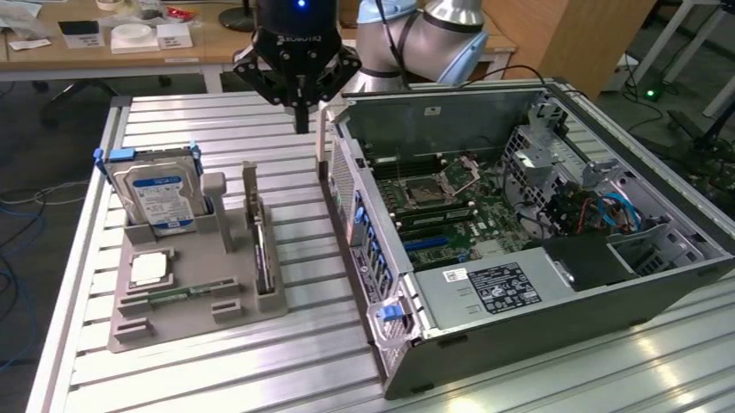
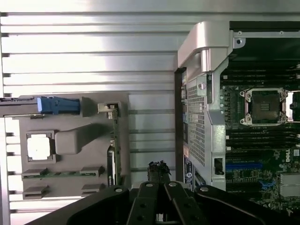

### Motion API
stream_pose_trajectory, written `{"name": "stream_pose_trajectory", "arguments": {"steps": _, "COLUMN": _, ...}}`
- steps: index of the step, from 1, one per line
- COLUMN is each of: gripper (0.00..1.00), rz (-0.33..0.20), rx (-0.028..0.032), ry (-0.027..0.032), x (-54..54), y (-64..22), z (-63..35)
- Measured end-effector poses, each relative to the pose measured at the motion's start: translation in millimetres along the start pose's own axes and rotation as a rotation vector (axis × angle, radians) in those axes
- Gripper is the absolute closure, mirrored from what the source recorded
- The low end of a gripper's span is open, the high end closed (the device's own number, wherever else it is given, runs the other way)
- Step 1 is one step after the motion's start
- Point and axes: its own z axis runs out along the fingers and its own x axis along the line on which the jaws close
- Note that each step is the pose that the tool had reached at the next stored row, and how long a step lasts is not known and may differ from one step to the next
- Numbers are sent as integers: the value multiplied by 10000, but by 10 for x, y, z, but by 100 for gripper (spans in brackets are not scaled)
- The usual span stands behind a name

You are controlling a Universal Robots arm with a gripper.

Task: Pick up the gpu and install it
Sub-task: 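Reach for the gpu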

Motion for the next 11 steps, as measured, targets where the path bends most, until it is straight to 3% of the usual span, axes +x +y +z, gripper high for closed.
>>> {"name": "stream_pose_trajectory", "arguments": {"steps": 11, "gripper": 89, "rz": -256, "rx": -5, "ry": 12, "x": 274, "y": -10, "z": -3}}
